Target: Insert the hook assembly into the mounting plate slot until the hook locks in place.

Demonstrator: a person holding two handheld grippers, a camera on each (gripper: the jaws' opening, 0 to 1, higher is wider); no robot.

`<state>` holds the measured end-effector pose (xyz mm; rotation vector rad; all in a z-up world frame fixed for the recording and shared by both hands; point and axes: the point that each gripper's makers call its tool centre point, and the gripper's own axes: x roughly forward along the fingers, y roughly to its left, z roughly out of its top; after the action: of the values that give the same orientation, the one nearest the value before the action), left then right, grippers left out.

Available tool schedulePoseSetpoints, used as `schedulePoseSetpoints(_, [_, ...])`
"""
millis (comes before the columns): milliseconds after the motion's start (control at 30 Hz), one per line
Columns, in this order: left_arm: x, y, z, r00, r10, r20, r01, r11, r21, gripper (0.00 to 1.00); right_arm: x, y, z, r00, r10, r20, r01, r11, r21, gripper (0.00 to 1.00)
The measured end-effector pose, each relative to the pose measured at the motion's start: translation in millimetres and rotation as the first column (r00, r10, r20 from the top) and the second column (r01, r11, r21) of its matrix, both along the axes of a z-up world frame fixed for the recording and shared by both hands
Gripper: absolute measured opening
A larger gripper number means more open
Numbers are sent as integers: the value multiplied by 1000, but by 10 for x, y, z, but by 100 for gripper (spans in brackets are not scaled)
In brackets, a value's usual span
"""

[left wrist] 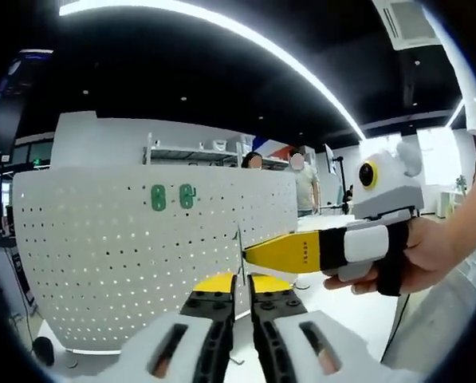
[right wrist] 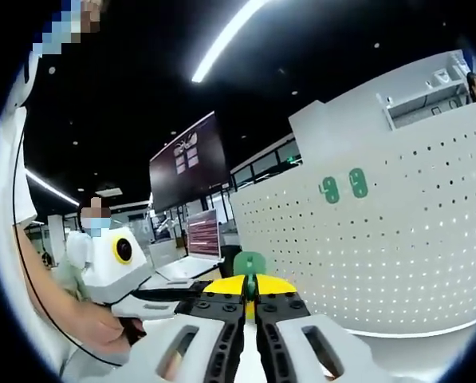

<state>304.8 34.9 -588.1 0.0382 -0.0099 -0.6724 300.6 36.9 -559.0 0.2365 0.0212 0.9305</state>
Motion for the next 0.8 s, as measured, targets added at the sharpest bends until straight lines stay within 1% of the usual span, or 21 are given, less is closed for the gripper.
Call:
schedulePoseSetpoints(133, [10,25,-15,1000,10,-4,-10,1000,4,25,-2,-6,5,1000,-2,1,2,1000,-7,0])
schedulePoseSetpoints(167, [18,36,-32,1000,12,-21,-12,1000,-8,30,-6,-14,12,1000,-3,1,3,1000,-5,0])
schedulePoseSetpoints(200, [22,53,-65,999,22,-34,-22,1000,0,32,-10,-21,14,1000,-4,2,4,1000,-4,0])
schedulePoseSetpoints(233, [25,66,-86,999,29,-35,-29,1000,11,33,-9,-27,14,1000,-6,0,6,1000,-2,0])
schedulePoseSetpoints(300, [9,62,-116,999,21,-45,-21,1000,0,37,-21,-25,11,1000,-2,-7,3,1000,2,0])
schedulePoseSetpoints(400, [-8,55,-148,999,14,-49,-14,1000,11,41,-25,-37,6,1000,-2,-10,3,1000,5,0])
schedulePoseSetpoints(467, [-5,57,-154,999,13,-47,-12,1000,11,46,-30,-43,10,1000,-4,-13,4,1000,7,0])
schedulePoseSetpoints(533, [-7,42,-180,998,2,-70,-2,1000,-6,51,-29,-55,12,1000,-5,-14,5,1000,5,0])
schedulePoseSetpoints(600, [-11,25,-211,997,-12,-80,12,1000,3,56,-23,-70,17,1000,-10,-13,10,1000,6,0])
schedulePoseSetpoints(667, [-31,18,-206,997,-25,-77,25,1000,1,58,-24,-79,18,1000,-11,-14,12,1000,4,0])
schedulePoseSetpoints(733, [-33,24,-181,996,-36,-87,34,999,-23,61,-15,-102,9,1000,-16,-16,16,1000,-5,0])
schedulePoseSetpoints(800, [-23,40,-156,997,-35,-75,33,999,-25,63,-4,-146,11,999,-21,-25,21,1000,-6,0])
